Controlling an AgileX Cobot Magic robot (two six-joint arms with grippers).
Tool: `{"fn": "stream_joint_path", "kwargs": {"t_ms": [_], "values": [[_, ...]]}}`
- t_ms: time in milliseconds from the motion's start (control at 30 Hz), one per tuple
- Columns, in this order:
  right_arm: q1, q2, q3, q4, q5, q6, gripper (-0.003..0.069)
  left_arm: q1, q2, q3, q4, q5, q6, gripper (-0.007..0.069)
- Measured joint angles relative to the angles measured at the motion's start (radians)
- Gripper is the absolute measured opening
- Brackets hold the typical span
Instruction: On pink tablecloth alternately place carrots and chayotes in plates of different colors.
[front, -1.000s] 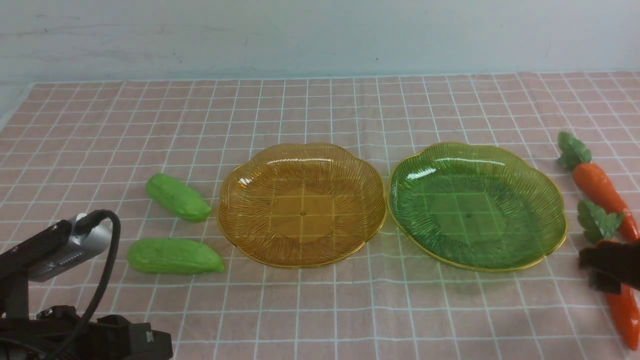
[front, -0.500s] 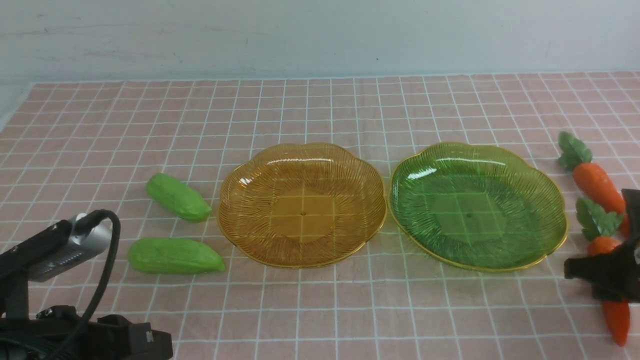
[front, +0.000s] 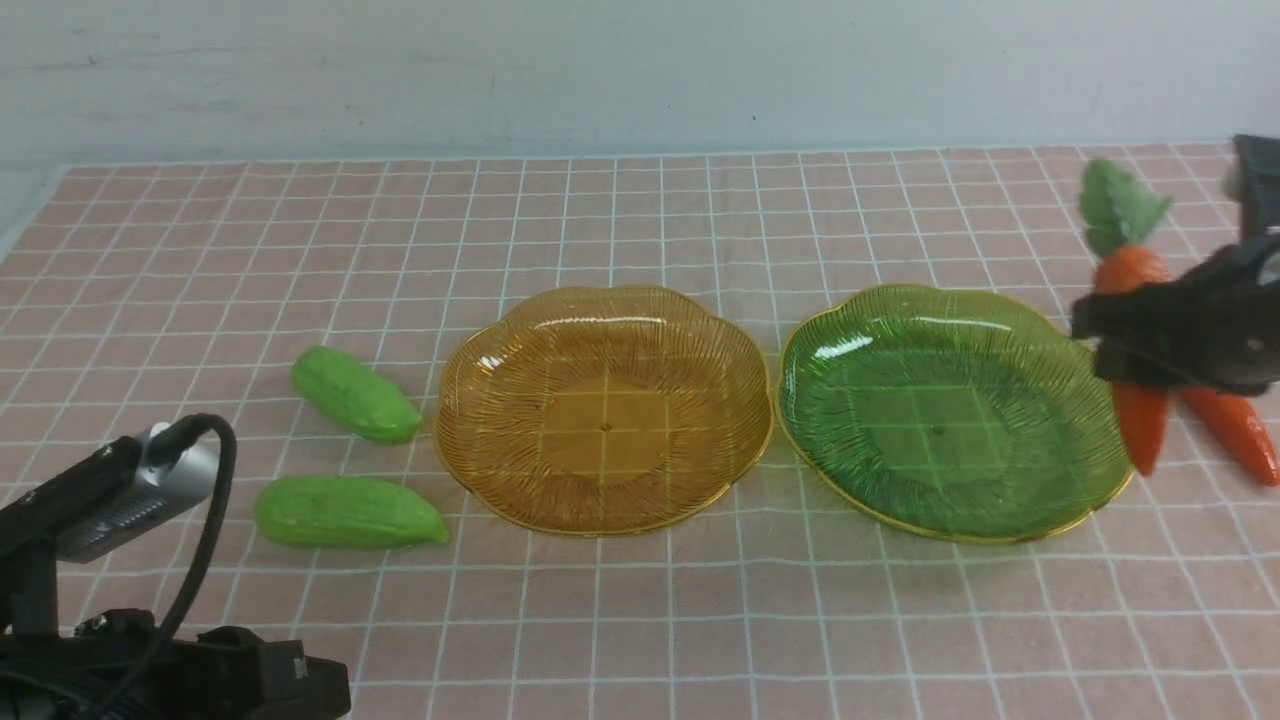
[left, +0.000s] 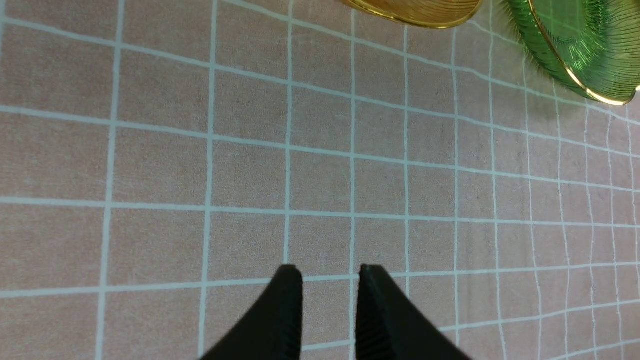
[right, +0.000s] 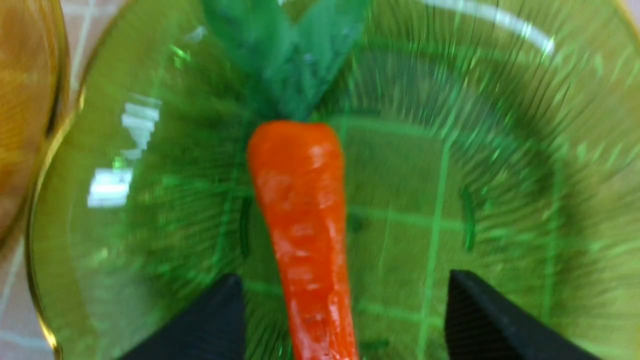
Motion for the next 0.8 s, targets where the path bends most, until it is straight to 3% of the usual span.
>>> {"fn": "stream_joint_path", "kwargs": {"t_ms": [100, 167, 300, 533, 800], "values": [[-0.022, 0.01, -0.063, -0.006, 0.043, -0.001, 0.0551, 0.0, 0.0, 0.0, 0.0, 0.0, 0.005, 0.0148], [-0.049, 0.016, -0.109, -0.022, 0.088, 0.001, 0.0578, 0.0, 0.0, 0.0, 0.0, 0.002, 0.009, 0.0148], [-0.154, 0.048, -0.207, -0.092, 0.174, 0.01, 0.0589, 0.0, 0.0, 0.0, 0.0, 0.005, 0.011, 0.0148], [-0.312, 0.162, -0.23, -0.179, 0.17, 0.011, 0.058, 0.0, 0.001, 0.0, 0.0, 0.008, 0.018, 0.0148], [-0.371, 0.264, -0.231, -0.241, 0.143, 0.012, 0.0577, 0.0, 0.002, 0.0, 0.0, 0.014, 0.018, 0.0148]]}}
